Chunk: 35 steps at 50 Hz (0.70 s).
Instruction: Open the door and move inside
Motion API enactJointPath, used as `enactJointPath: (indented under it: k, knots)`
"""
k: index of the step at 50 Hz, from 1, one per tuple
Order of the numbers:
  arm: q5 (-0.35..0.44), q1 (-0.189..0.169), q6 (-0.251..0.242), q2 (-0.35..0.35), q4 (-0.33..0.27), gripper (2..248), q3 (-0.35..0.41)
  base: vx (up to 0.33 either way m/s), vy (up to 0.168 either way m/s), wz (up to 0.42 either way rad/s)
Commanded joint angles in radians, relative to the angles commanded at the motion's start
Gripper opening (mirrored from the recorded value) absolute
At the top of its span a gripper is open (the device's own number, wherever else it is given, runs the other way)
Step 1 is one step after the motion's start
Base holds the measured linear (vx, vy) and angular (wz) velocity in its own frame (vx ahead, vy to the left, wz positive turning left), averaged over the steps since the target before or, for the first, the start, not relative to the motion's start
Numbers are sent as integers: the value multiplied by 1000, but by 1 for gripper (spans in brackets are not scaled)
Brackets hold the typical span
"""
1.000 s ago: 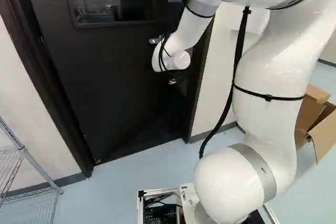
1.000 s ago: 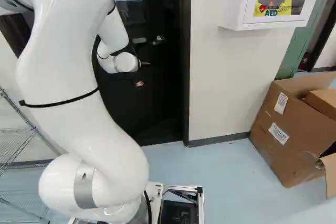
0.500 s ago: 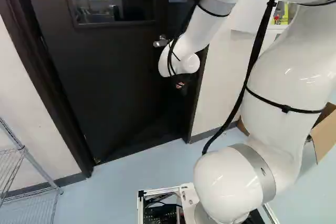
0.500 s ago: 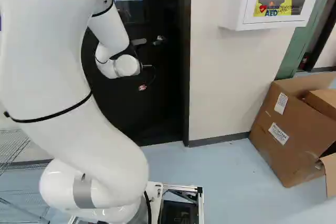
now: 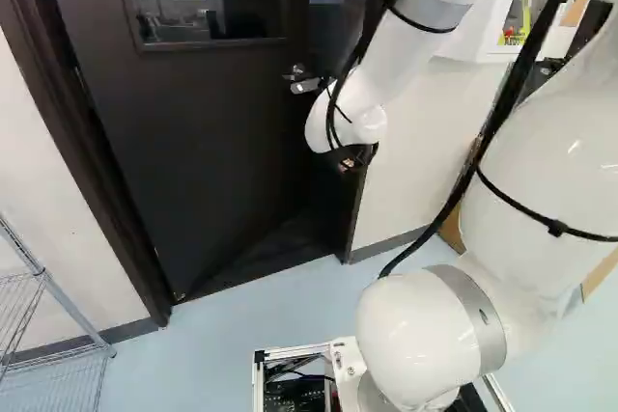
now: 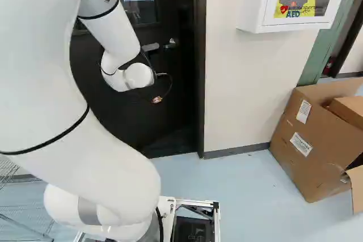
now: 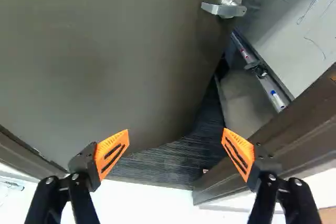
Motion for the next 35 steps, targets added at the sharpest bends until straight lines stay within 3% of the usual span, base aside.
enactJointPath:
  k: [14,35]
  knots:
    - [0,-35,0,54,-14,247,52,0,0,0]
    - [0,-40,0,60,-14,247,58,0,0,0]
